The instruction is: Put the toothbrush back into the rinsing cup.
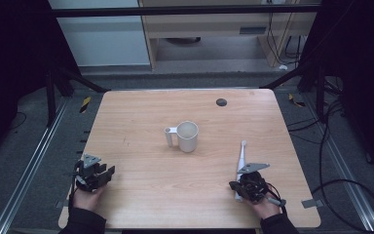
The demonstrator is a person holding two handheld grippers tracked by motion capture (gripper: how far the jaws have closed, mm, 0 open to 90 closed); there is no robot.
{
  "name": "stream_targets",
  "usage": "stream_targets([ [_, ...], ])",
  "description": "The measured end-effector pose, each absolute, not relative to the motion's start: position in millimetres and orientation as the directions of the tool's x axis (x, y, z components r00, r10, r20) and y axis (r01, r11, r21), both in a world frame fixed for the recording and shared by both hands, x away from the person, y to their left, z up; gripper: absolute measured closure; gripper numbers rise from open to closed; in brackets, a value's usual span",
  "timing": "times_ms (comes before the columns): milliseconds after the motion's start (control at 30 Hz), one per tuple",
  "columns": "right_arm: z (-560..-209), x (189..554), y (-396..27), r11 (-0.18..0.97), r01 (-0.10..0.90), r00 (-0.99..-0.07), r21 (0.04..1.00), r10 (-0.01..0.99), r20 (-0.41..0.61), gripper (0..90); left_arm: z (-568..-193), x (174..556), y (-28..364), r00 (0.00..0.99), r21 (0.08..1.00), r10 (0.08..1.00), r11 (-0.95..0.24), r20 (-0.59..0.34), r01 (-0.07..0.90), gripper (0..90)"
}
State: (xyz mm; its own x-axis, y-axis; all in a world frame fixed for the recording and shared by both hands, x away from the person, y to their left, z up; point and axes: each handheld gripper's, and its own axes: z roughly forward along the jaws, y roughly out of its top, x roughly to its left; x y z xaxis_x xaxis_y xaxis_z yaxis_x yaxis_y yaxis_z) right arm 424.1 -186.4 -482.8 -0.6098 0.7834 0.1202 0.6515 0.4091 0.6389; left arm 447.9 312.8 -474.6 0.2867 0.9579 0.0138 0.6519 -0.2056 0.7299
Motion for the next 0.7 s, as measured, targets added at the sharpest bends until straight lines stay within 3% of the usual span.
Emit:
stream_targets([
  [700,-482,420,-198,0.391,0.667,-0.589,0.634,0.798,0.127,89.9,-475,448,313,0.286,0.729,0.958,-0.205,0.013,0.653,60.6],
])
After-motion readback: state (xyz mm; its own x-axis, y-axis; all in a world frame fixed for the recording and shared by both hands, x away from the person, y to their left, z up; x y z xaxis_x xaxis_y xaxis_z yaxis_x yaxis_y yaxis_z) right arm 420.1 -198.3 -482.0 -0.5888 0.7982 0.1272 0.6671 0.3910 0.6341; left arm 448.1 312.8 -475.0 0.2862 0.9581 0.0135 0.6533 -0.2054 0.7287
